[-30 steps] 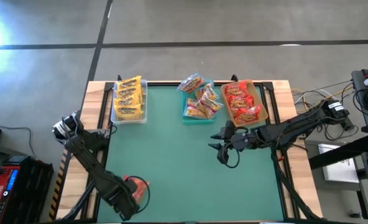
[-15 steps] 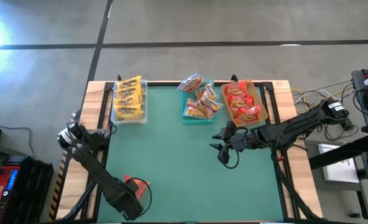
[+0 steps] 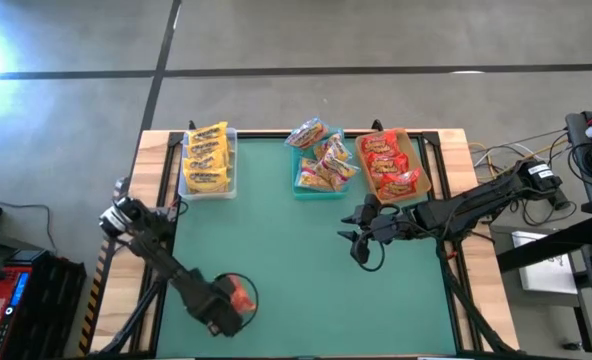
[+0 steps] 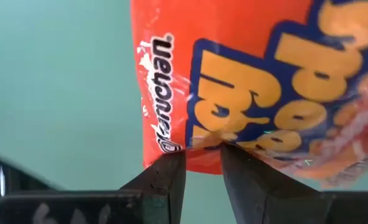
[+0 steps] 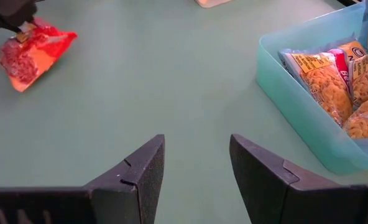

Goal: Sort Maruchan noodles
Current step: Put the orange noodle pack into the orange bin

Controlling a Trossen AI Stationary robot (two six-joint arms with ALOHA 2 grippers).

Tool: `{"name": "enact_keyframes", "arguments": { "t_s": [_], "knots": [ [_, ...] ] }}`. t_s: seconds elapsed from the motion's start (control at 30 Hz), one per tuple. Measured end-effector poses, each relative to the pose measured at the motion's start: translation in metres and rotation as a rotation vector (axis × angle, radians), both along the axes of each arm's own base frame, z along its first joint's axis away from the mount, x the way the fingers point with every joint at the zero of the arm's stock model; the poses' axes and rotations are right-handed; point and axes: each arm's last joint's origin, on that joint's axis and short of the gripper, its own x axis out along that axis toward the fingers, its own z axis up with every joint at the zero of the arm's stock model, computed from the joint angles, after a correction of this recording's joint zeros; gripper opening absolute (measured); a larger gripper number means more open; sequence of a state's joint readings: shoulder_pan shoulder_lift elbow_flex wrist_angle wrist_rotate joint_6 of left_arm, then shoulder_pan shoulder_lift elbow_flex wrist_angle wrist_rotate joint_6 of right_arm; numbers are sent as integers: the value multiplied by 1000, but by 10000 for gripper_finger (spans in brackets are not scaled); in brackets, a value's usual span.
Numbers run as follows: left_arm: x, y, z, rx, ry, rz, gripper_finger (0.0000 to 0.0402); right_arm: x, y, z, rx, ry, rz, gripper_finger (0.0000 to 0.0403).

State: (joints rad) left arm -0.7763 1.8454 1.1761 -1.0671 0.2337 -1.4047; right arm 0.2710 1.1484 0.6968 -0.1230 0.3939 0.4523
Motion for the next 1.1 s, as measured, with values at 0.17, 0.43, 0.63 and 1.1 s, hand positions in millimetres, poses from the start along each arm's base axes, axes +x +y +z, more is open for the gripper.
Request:
{"name": "enact_keyframes", "arguments": {
  "t_s": [0.17, 0.43, 0.63, 1.1],
  "knots": [
    [20, 24, -4, 60, -85, -50, 87, 0, 0, 0, 0, 0, 0, 171],
    [60, 63, -5, 100, -257, -152, 87, 0, 0, 0, 7, 0, -5, 171],
    [93, 93, -4, 142, -452, -221, 87, 0, 0, 0, 8, 0, -5, 171],
    [144, 113, 12, 38, -885, -415, 87, -5, -1, -6, 30, 71, -39, 171]
  ]
}}
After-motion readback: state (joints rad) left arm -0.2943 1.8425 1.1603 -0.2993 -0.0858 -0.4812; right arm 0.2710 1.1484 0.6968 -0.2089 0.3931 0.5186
